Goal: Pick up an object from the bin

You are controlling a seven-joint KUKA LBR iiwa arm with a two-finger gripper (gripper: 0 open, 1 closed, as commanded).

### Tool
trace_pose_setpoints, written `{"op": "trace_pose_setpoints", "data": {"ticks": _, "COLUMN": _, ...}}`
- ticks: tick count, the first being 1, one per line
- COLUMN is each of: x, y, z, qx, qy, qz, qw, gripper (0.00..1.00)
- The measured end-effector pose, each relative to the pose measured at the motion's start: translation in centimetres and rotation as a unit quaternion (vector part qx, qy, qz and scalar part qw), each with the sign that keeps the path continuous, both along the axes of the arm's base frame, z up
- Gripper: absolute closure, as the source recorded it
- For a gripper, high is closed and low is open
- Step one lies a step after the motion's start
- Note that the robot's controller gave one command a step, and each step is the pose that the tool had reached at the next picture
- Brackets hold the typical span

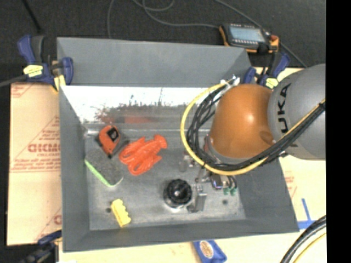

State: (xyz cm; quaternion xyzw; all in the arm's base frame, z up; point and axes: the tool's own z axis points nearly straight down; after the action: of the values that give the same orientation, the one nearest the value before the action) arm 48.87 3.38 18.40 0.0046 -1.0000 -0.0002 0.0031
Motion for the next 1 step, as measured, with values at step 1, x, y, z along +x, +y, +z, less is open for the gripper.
{"op": "trace_pose_setpoints", "data": {"ticks": 1, "x": 0.17, "y": -0.01, "z": 0.44, "qx": 0.0, "qy": -0.0044, "qz": -0.001, "qw": 1.0, "gripper": 0.0}}
